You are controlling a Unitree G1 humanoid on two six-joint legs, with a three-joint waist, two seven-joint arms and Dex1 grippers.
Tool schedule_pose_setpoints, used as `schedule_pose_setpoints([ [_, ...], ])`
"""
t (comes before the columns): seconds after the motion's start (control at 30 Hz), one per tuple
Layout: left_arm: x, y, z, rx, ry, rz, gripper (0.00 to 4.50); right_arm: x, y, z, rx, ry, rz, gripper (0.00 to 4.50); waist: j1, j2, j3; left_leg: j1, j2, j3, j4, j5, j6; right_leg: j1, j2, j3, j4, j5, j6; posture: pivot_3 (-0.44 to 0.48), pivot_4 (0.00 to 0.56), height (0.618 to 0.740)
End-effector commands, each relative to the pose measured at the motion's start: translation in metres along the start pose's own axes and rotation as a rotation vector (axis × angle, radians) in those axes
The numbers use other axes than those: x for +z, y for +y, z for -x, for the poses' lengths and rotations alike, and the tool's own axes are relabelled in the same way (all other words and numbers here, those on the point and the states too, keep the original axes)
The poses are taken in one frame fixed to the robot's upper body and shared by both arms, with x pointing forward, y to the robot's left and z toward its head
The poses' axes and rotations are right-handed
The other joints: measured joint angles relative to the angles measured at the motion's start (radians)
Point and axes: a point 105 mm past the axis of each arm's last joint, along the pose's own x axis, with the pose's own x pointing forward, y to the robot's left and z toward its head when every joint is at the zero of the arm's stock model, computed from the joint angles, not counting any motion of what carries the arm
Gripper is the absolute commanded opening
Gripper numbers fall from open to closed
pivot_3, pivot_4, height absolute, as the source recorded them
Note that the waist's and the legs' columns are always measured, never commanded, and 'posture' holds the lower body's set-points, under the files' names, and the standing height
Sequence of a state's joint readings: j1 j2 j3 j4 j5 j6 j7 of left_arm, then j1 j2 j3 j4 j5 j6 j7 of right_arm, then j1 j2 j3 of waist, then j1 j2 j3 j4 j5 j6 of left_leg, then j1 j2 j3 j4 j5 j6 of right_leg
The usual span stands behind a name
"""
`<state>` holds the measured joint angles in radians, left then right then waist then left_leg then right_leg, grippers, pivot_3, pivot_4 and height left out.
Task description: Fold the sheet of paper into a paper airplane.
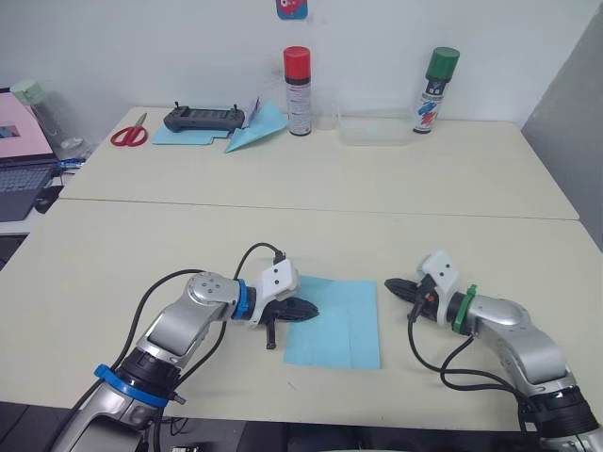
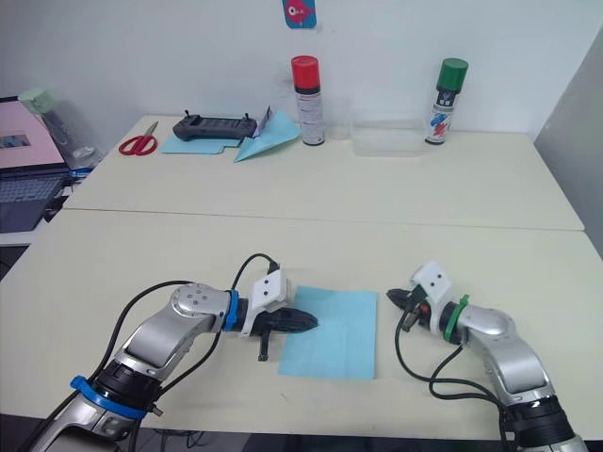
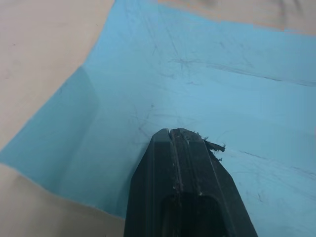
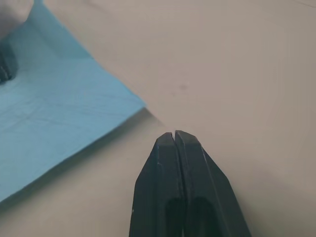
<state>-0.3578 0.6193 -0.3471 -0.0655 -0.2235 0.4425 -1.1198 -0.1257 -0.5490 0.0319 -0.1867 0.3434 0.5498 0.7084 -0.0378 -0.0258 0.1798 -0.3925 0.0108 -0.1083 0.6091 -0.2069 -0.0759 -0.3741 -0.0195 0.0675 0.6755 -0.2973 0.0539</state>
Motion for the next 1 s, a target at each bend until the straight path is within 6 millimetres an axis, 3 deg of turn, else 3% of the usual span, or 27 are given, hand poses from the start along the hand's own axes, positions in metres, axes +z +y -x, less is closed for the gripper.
schedule_pose_setpoints([
  [0.03,-0.022,-0.005,-0.006,-0.017,0.077,0.048,0.0,0.017,0.009,0.008,0.039,-0.033,-0.09,1.33,0.0,0.0,0.0,0.0,0.0,0.0,0.0,0.0,0.0,0.0,0.0,0.0,0.0,0.0,0.0,0.0,0.15,0.74],
  [0.23,-0.019,-0.003,-0.01,-0.019,0.067,0.044,0.0,0.014,0.031,0.009,0.127,0.049,-0.359,3.49,0.005,0.0,0.0,0.0,0.0,0.0,0.0,0.0,0.0,0.0,0.0,0.0,0.0,0.0,0.0,0.0,0.15,0.74],
  [0.43,-0.019,-0.005,-0.012,-0.023,0.064,0.045,0.0,0.019,0.041,-0.006,0.155,0.091,-0.521,3.49,0.005,0.001,0.0,0.0,0.0,0.0,0.0,0.0,0.0,0.0,0.0,0.0,0.0,0.0,-0.001,0.0,0.15,0.74],
  [0.67,-0.019,-0.004,-0.013,-0.019,0.069,0.036,0.0,0.03,0.045,-0.02,0.151,0.066,-0.427,3.49,0.007,0.001,0.0,-0.002,0.0,0.0,0.0,0.0,0.0,0.0,0.0,0.0,-0.002,0.0,0.0,0.0,0.15,0.74],
  [0.77,-0.02,-0.005,-0.012,-0.016,0.071,0.036,0.0,0.032,0.044,-0.018,0.15,0.048,-0.365,2.95,0.007,0.001,0.0,-0.002,0.0,0.0,0.0,0.0,0.0,0.0,0.0,0.0,-0.002,0.0,0.0,0.0,0.15,0.74],
  [1.0,-0.021,-0.005,-0.012,-0.016,0.073,0.036,0.0,0.033,0.049,-0.018,0.161,0.046,-0.209,0.5,0.007,0.001,0.0,-0.002,0.0,0.0,0.0,0.0,0.0,-0.001,0.0,-0.001,-0.002,0.0,0.0,0.0,0.15,0.74],
])
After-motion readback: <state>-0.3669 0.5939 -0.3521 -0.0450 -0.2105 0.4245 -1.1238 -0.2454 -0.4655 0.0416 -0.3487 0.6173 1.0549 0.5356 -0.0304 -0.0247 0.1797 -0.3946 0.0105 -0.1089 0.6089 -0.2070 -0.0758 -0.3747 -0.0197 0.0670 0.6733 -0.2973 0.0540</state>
